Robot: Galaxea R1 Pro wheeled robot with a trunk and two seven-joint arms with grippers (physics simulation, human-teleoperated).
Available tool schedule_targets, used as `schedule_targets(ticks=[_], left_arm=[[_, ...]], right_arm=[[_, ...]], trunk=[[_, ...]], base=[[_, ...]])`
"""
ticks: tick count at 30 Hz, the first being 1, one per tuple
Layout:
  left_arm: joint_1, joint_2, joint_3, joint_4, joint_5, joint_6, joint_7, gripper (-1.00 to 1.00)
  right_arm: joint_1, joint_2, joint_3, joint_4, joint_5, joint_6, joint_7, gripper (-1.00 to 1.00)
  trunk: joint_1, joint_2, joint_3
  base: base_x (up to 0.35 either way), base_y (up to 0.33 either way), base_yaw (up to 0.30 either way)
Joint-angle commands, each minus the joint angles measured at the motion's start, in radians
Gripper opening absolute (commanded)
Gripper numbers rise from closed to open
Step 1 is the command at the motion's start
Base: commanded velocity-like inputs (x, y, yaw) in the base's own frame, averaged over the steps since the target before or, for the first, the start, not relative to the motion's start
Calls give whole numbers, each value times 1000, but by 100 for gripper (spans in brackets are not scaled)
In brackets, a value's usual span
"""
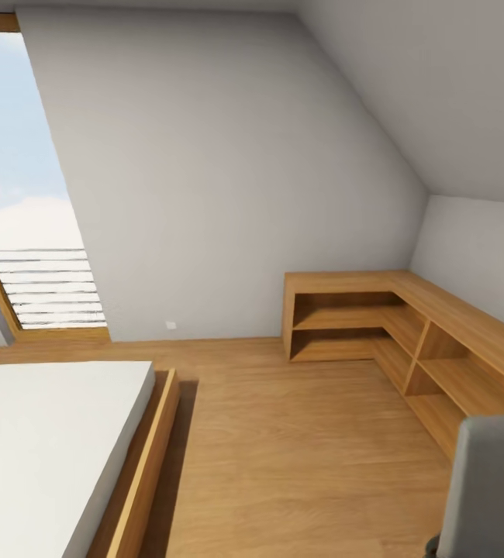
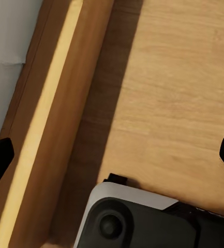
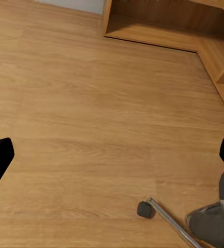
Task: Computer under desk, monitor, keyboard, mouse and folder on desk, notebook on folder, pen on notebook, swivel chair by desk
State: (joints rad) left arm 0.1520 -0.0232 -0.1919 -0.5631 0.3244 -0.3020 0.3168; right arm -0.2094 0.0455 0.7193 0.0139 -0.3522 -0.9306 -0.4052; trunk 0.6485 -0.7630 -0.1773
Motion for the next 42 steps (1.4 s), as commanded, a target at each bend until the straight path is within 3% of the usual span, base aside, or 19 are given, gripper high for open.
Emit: schedule_targets(ticks=[1,14,42], left_arm=[[0,1,-8,-1,10,-4,7,100],[0,2,-8,-1,10,-4,7,100],[0,2,-8,-1,11,-4,7,100]], right_arm=[[-1,1,8,1,-4,-2,-6,100],[-1,2,8,1,-5,-1,-6,100],[-1,2,8,1,-7,-1,-6,100]], trunk=[[1,-1,-1],[1,-1,-1],[1,-1,-1]], base=[[322,59,0],[280,165,0],[325,9,0]])
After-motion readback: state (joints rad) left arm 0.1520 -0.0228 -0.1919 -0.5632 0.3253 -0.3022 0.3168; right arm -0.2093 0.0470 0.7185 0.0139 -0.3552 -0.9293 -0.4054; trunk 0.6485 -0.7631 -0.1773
